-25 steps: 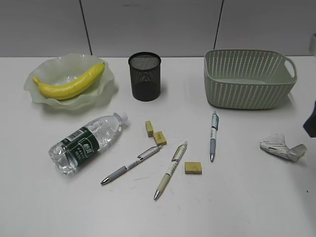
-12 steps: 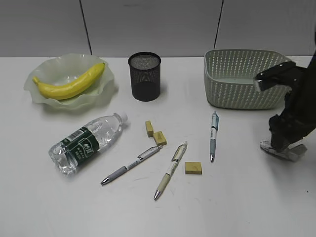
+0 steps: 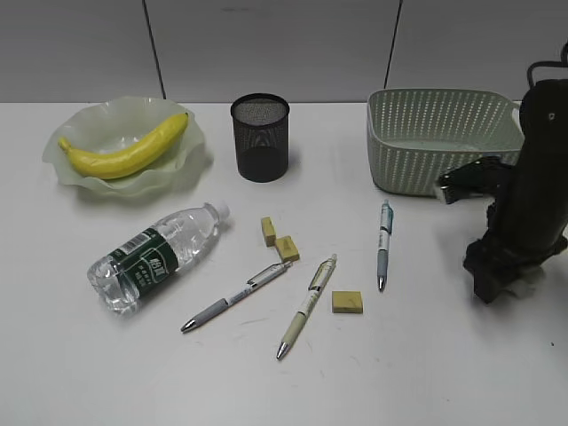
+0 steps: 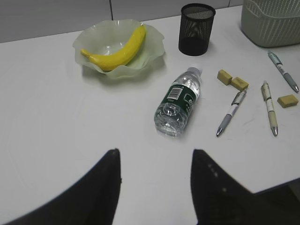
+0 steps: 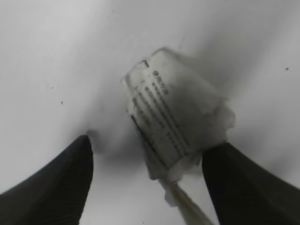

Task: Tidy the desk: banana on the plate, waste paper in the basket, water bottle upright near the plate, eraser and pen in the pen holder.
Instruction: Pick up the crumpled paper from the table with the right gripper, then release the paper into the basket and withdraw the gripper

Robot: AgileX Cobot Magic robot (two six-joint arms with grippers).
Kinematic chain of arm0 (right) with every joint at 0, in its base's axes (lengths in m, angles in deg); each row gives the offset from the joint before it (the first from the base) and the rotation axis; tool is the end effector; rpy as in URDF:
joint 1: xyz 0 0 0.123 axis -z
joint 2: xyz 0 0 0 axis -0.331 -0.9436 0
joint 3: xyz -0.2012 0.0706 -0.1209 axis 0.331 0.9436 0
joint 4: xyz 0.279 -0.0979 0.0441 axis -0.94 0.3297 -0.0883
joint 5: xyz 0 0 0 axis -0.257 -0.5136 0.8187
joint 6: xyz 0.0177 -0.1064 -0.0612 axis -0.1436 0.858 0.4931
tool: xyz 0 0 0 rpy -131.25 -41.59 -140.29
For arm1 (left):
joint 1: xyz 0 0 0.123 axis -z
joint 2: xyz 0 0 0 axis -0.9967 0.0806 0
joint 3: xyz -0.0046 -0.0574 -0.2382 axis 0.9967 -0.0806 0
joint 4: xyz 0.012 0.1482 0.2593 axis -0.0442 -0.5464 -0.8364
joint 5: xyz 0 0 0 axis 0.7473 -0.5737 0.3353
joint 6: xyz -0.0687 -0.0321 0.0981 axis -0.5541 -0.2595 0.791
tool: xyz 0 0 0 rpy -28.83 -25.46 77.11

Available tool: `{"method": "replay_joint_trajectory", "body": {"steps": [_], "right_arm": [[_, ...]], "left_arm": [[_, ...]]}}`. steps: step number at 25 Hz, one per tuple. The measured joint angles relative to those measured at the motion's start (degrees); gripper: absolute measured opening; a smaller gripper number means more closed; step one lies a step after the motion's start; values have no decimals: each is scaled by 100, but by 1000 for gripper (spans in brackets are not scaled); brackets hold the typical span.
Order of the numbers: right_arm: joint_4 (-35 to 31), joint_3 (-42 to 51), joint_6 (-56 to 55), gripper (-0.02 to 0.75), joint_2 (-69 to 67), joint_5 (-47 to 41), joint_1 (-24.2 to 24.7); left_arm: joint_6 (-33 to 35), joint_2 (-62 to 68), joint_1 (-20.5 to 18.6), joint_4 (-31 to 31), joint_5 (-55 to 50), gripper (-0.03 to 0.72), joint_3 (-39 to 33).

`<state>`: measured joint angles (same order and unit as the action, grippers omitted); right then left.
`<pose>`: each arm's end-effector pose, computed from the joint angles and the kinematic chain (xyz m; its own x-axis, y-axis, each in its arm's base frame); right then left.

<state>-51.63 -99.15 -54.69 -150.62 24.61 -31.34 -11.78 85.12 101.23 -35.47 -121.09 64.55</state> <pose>0.3391 0.0666 0.0052 -0.8707 -0.4917 0.0090 -0.4916 0.8697 -0.0430 0.0957 -0.0316 0.2990 -0.4038 0.1013 -0.9092 0.2978 0.9543 -0.0259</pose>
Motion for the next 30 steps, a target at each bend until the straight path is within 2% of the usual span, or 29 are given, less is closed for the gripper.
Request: {"method": "replay_joint_trajectory", "body": {"steps": [2, 6, 8, 14, 16, 20, 24, 30], "right_arm": [[0, 0, 0, 468, -57, 55, 0], [0, -19, -18, 113, -5, -47, 0], [-6, -19, -43, 38, 96, -90, 0], [-364, -19, -55, 35, 1099, 183, 0], [-608, -19, -55, 35, 1551, 697, 0], [-1057, -53, -55, 35, 2068, 2297, 0], [-1199, -83, -55, 35, 1805, 3627, 0], [-1225, -566, -55, 43, 645, 3975, 0]], "left_arm": [[0, 0, 0, 0, 0, 368, 0], [0, 0, 0, 0, 0, 368, 0], [0, 0, 0, 0, 0, 368, 0], [0, 0, 0, 3, 0, 368, 0], [0, 0, 0, 3, 0, 368, 0], [0, 0, 0, 3, 0, 368, 0], [0, 0, 0, 3, 0, 368, 0], [0, 0, 0, 3, 0, 368, 0]]}}
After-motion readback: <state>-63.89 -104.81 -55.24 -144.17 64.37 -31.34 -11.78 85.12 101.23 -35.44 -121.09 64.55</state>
